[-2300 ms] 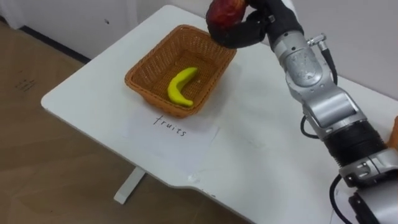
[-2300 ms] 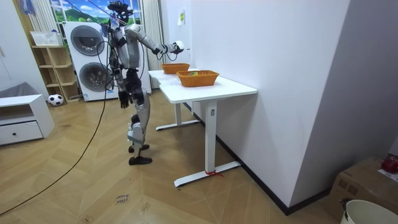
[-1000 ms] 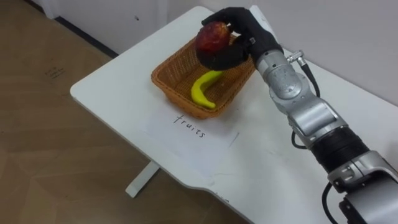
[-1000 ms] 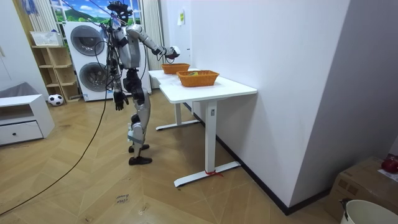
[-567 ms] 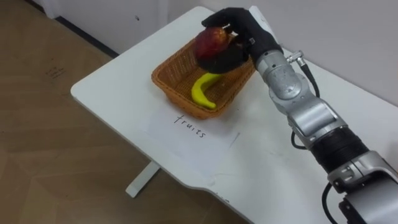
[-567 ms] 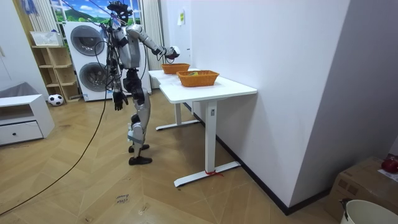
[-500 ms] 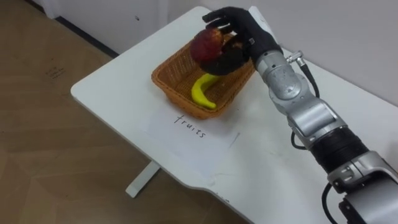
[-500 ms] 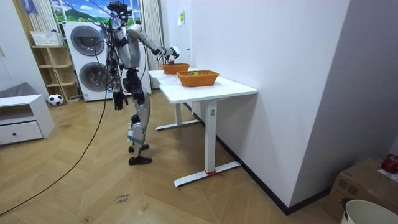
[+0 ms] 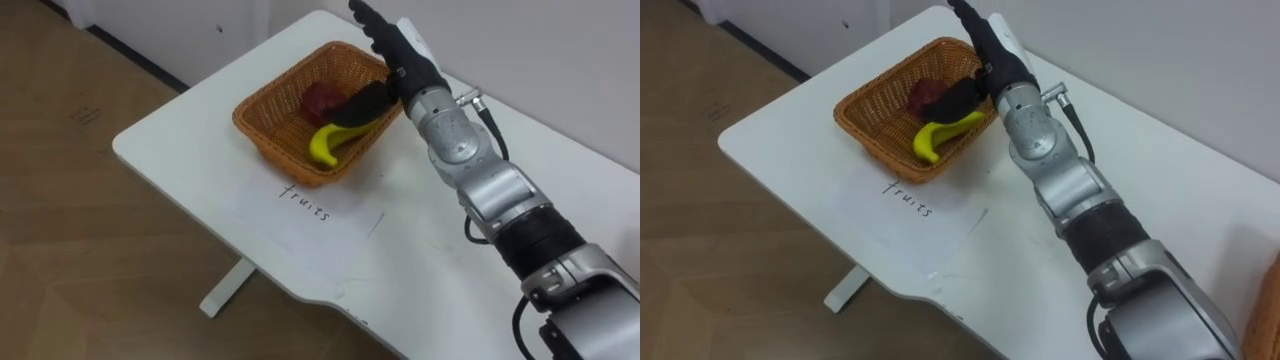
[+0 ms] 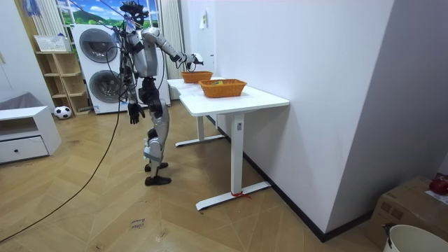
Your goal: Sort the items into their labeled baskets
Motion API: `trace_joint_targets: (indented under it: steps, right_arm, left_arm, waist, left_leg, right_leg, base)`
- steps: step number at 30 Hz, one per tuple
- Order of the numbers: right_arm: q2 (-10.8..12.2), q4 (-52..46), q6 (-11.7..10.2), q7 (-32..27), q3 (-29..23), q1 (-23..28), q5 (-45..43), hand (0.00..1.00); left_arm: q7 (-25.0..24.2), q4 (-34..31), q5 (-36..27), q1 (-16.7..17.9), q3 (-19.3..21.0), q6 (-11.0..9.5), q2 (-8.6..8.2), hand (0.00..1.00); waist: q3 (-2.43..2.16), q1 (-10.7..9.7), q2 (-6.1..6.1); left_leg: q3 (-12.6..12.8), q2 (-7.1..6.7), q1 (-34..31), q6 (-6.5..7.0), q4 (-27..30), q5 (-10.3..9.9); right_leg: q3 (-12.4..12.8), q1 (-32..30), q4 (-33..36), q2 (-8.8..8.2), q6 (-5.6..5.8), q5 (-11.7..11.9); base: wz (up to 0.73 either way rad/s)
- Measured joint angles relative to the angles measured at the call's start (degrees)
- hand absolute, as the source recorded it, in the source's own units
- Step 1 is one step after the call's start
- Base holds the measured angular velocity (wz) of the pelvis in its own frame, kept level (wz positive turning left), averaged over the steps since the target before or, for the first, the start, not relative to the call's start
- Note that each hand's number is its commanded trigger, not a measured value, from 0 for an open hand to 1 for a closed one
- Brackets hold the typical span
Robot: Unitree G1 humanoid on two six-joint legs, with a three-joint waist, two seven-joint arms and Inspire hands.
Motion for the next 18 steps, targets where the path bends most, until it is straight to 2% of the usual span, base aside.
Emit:
trace_joint_targets:
  steps: [5,7,18]
  right_arm:
    - [0.00,0.01,0.00,0.00,0.00,0.00,0.00,0.00]
    - [0.01,0.17,-0.01,0.00,0.02,0.01,0.03,0.00]
    - [-0.11,0.95,0.01,0.00,-0.43,1.72,-0.13,0.00]
  left_arm:
    - [-0.05,0.00,0.21,0.00,0.00,0.00,0.00,0.00]
    - [-0.08,0.04,0.21,0.00,-0.01,0.00,0.00,0.00]
    - [0.16,-1.32,0.29,0.21,-0.02,0.08,-0.49,0.00]
  waist:
    - [0.04,0.00,0.05]
    - [0.22,0.01,0.30]
    - [-0.14,-0.56,-0.37]
  left_leg:
    - [-0.02,0.01,0.00,0.00,-0.01,0.00]
    - [-0.04,0.01,0.07,0.00,-0.02,0.00]
    - [0.92,0.10,-1.84,0.02,0.19,0.03]
  right_leg:
    - [0.02,0.00,-0.03,0.00,0.00,0.00]
    - [0.06,0.00,-0.03,0.01,0.00,0.00]
    - [0.50,-2.22,-0.03,0.00,0.00,0.00]
  base:
    - [0.00]
    - [0.00]
    - [-0.03]
